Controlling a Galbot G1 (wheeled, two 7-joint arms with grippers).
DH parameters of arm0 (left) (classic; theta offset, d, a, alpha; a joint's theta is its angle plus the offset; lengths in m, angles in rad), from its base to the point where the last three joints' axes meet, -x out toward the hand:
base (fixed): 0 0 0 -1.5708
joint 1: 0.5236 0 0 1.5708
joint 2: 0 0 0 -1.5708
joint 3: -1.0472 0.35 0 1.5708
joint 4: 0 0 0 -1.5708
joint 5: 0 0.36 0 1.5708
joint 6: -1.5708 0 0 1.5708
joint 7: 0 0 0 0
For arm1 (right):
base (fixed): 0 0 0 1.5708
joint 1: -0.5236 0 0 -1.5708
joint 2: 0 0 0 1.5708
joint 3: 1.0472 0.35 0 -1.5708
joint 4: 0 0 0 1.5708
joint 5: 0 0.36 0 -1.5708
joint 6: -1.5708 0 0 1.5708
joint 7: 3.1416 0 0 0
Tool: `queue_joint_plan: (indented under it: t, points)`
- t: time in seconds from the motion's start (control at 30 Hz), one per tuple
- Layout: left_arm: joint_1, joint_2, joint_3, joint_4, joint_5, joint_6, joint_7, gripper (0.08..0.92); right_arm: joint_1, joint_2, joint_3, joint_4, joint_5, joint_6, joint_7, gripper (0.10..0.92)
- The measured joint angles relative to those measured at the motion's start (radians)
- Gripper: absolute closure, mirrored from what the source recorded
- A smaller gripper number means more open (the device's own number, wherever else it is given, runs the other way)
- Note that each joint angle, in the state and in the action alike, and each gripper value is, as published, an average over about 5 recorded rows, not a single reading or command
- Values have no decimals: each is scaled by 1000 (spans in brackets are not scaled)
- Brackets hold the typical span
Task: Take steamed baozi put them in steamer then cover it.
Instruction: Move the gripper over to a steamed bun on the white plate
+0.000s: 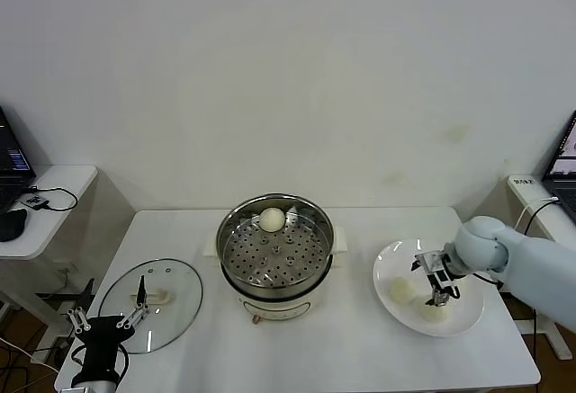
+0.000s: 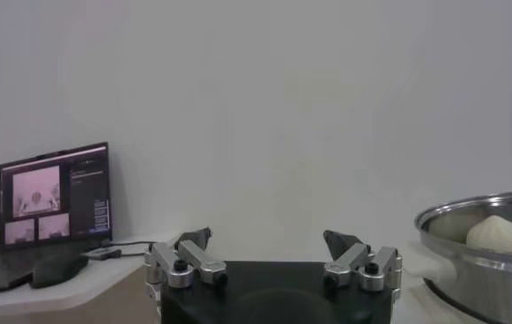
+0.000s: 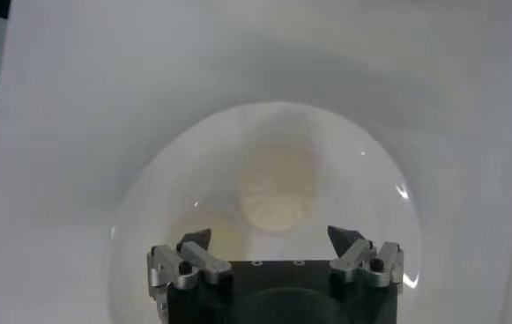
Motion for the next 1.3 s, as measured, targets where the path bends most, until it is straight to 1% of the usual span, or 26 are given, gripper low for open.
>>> queue_joint_plan:
  t: [0.6, 0.73, 1.0, 1.1, 1.3]
  points:
    - [-2, -6, 0, 5, 1, -1, -1, 177, -28, 84, 16, -62, -11, -15, 10, 288]
    - [0, -7, 1, 3, 2, 0, -1, 177, -31, 86, 16, -66, -15, -19, 3, 335]
    - [0, -10, 4, -1, 1, 1, -1, 177, -32, 89, 19, -69, -18, -22, -10, 456]
    - [0, -10, 5, -4, 2, 2, -1, 177, -27, 87, 22, -66, -15, -22, -16, 468]
    - [1, -5, 4, -7, 1, 3, -1, 177, 16, 69, 22, -46, 11, -22, -39, 452]
